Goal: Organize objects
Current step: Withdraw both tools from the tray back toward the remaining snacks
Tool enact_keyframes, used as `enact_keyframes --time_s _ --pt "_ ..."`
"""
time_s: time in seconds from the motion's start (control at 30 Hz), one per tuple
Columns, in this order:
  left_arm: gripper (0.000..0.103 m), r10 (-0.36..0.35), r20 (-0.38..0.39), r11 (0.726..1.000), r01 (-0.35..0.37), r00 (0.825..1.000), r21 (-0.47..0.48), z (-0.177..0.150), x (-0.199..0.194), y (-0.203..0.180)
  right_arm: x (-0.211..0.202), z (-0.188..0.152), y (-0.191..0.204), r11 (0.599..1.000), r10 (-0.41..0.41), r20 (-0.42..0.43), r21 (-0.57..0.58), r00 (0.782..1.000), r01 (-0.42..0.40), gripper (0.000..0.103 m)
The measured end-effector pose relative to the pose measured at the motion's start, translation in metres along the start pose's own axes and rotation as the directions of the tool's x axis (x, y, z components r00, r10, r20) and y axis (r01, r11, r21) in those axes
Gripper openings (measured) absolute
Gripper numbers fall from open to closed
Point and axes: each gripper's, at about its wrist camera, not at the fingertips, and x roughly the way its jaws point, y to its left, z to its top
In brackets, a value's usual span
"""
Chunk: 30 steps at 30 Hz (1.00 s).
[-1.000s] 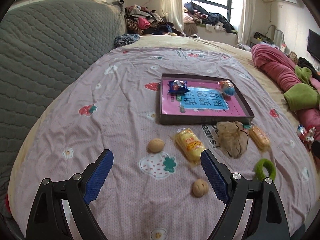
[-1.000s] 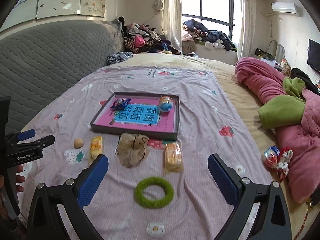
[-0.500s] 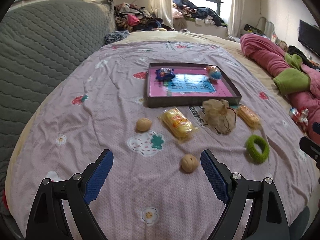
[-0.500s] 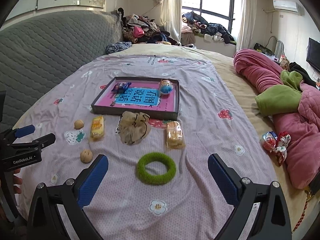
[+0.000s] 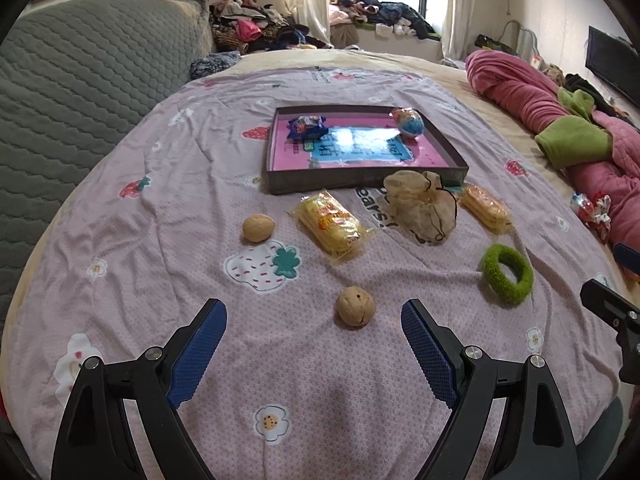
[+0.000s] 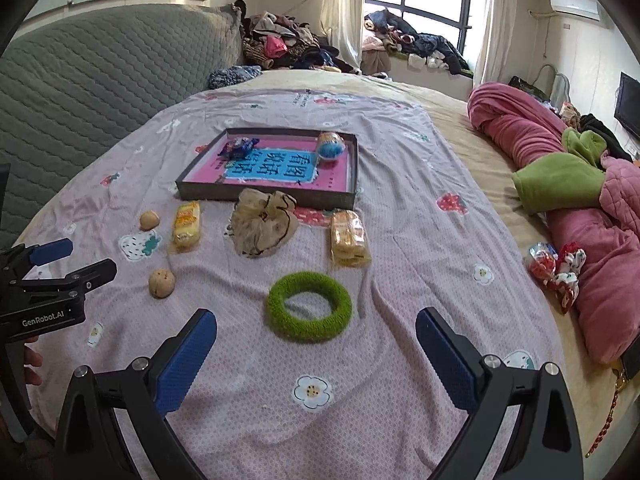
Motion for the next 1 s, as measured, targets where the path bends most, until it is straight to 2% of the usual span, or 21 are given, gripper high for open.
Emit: enact_keyframes --time_s 0.53,1.0 --pt "0.09 0.01 -0.067 1.0 -0.01 0.998 0.003 -0.01 0.034 -0.006 0.038 -0.012 0.007 0.999 -0.034 -0.062 -0.037 0.998 0.032 0.101" --pt "0.09 0.003 -0.105 1.0 -0.003 0.994 0.0 -0.012 0.058 -0.012 0.06 -0.011 0.012 0.999 -0.033 -0.084 -0.039 0.996 0.03 0.101"
